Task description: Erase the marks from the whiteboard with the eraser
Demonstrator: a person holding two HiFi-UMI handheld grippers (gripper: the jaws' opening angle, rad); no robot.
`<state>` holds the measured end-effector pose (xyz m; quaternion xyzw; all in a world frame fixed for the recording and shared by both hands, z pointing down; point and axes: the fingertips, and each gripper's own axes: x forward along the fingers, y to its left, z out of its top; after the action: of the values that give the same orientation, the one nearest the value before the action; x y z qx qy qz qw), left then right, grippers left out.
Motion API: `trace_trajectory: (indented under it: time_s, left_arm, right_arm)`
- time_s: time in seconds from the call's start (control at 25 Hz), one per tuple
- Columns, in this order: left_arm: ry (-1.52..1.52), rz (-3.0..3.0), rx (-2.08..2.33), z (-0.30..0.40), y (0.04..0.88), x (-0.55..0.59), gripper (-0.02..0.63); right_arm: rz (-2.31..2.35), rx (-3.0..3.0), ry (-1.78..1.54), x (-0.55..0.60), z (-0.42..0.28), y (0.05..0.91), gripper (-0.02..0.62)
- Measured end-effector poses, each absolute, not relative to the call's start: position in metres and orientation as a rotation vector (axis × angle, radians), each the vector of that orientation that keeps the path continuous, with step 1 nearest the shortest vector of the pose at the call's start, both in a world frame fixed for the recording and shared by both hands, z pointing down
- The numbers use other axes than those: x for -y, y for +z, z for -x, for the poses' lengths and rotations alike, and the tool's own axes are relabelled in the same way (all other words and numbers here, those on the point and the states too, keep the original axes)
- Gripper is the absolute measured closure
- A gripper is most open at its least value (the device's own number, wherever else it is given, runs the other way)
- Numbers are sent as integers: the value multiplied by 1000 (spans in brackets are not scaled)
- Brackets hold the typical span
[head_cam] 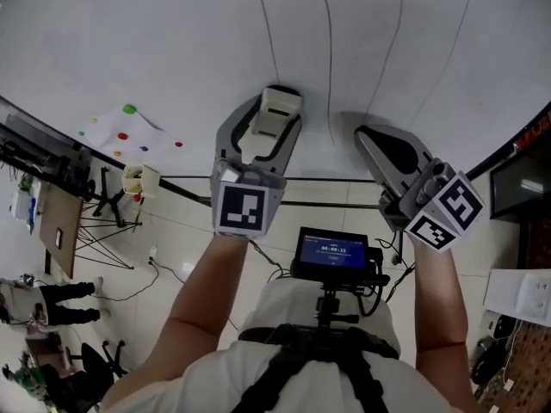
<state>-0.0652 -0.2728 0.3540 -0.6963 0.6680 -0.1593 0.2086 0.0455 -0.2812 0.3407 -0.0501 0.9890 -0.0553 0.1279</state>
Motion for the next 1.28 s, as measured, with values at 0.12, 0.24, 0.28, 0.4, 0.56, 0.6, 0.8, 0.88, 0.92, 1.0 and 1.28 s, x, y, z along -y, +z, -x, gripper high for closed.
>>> trace_trajectory:
  time_s: [0.12, 0.24, 0.28, 0.4, 0.56, 0.6, 0.8, 0.88, 0.92, 1.0, 1.28]
  left_arm:
    - [-477, 1920, -1827, 68, 361, 273, 322]
    - [-492, 1958, -1838, 72, 382, 273, 322]
    - [-505, 1976, -1846, 73, 390, 272, 322]
    - [-579, 2032, -1866, 75, 419, 270, 324]
    - [-599, 2077, -1874, 77, 428, 272, 325]
    - [-597, 2081, -1872, 77, 425, 272, 325]
    - [-520, 2057, -1831, 67, 392, 274, 325]
    - [-522, 2028, -1800, 64, 376, 274, 324]
    - [-532, 2007, -1784, 63, 368, 274, 324]
    - [-554, 1955, -1765, 63, 355, 273, 322]
    - [-719, 1707, -1719, 68, 319, 267, 319]
  right_arm:
    - [139, -2870, -156, 279, -39, 337, 584]
    - [151, -2879, -155, 279, -37, 338, 584]
    - [158, -2882, -158, 279, -38, 338, 584]
    - [172, -2888, -161, 277, -36, 336, 584]
    - [172, -2897, -151, 278, -32, 337, 584]
    - [171, -2898, -147, 278, -31, 335, 584]
    - [151, -2903, -100, 277, -27, 326, 584]
    - [140, -2909, -68, 276, -24, 323, 584]
    - [135, -2912, -51, 276, -22, 321, 584]
    - [126, -2912, -29, 274, -21, 318, 584]
    - [118, -2895, -19, 273, -21, 310, 584]
